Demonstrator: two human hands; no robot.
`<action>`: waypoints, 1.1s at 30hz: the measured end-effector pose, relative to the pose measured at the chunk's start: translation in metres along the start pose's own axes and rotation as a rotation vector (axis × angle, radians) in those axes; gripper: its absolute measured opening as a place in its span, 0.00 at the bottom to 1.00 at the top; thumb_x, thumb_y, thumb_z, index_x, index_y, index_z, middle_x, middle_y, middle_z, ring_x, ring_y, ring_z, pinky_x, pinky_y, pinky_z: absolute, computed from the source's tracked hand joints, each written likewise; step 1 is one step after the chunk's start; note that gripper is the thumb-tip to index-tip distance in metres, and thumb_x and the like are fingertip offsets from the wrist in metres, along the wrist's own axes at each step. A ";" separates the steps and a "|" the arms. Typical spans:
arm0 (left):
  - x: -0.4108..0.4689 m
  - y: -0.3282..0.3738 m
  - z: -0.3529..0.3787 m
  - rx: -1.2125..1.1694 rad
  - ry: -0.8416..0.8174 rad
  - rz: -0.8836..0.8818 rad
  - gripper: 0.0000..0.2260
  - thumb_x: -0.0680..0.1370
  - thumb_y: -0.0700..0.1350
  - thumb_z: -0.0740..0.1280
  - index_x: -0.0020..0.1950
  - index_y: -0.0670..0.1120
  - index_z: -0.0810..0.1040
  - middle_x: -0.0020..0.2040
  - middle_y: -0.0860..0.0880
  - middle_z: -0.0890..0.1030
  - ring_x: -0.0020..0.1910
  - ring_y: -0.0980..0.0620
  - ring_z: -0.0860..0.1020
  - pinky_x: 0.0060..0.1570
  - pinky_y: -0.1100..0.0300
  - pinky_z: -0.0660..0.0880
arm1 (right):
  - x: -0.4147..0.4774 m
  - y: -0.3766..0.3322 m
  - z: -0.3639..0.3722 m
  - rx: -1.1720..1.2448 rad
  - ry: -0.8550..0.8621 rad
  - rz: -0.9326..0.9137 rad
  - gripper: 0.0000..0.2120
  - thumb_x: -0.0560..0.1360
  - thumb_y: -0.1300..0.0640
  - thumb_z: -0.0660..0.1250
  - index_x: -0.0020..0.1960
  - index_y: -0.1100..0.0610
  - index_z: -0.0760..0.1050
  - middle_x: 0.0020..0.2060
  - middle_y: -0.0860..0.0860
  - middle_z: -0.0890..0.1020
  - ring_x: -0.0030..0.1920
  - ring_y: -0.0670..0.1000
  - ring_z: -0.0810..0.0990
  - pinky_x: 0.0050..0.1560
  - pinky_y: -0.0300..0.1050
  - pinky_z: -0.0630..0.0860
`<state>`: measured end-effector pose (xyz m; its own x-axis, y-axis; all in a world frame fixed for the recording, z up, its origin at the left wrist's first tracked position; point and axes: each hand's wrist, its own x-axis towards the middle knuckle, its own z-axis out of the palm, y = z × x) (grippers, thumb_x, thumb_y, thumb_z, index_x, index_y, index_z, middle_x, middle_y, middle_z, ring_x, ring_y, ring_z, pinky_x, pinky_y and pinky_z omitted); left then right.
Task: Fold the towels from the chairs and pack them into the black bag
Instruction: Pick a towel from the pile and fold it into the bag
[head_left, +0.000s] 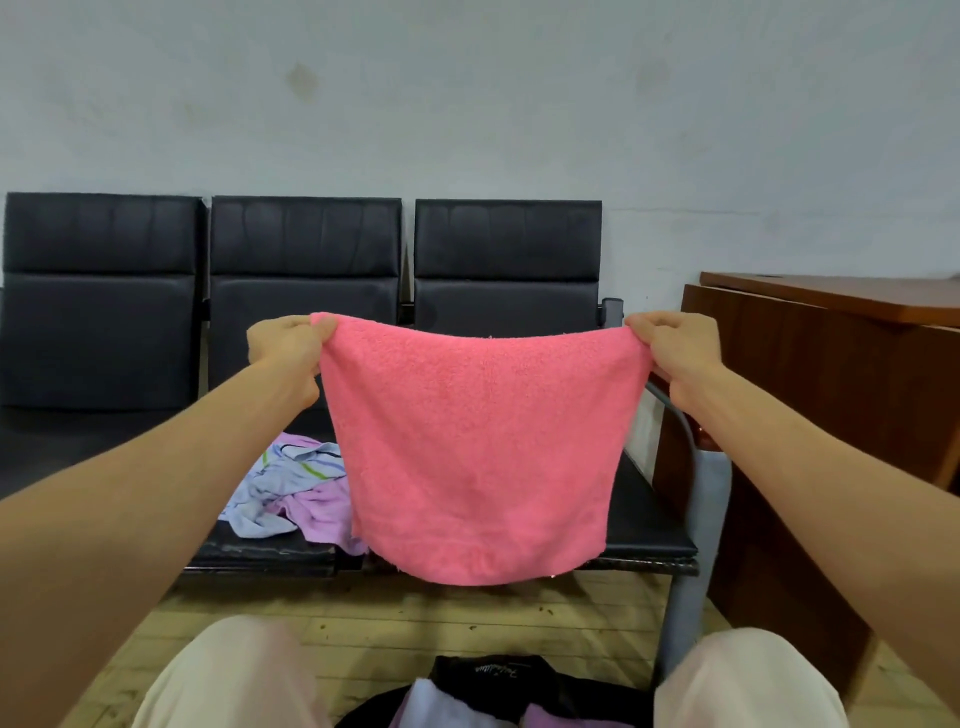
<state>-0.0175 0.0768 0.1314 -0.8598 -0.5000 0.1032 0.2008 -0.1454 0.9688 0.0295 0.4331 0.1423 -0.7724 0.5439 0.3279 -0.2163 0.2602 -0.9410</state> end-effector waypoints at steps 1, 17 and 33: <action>0.001 -0.002 -0.001 0.008 0.023 0.007 0.05 0.73 0.39 0.73 0.48 0.45 0.81 0.53 0.43 0.82 0.48 0.47 0.81 0.48 0.54 0.79 | -0.001 -0.001 -0.001 -0.018 -0.004 -0.027 0.07 0.76 0.59 0.70 0.53 0.57 0.82 0.52 0.51 0.82 0.56 0.52 0.78 0.62 0.52 0.76; -0.007 0.010 0.007 0.357 0.027 0.232 0.10 0.72 0.37 0.74 0.52 0.43 0.84 0.55 0.44 0.82 0.57 0.49 0.78 0.55 0.63 0.72 | -0.001 0.000 -0.030 -0.574 -0.055 -0.446 0.10 0.71 0.58 0.75 0.50 0.62 0.84 0.43 0.57 0.85 0.41 0.48 0.78 0.45 0.38 0.71; 0.040 -0.063 0.070 0.298 -0.062 0.082 0.13 0.81 0.37 0.57 0.37 0.42 0.72 0.42 0.37 0.78 0.24 0.48 0.81 0.24 0.61 0.78 | 0.066 0.067 0.016 -0.486 -0.057 -0.291 0.05 0.78 0.64 0.64 0.54 0.62 0.74 0.43 0.61 0.83 0.40 0.57 0.85 0.47 0.55 0.82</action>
<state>-0.0977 0.1257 0.0907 -0.8754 -0.4452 0.1885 0.1323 0.1546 0.9791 -0.0456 0.4739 0.1000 -0.7560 0.3540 0.5505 -0.1359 0.7379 -0.6611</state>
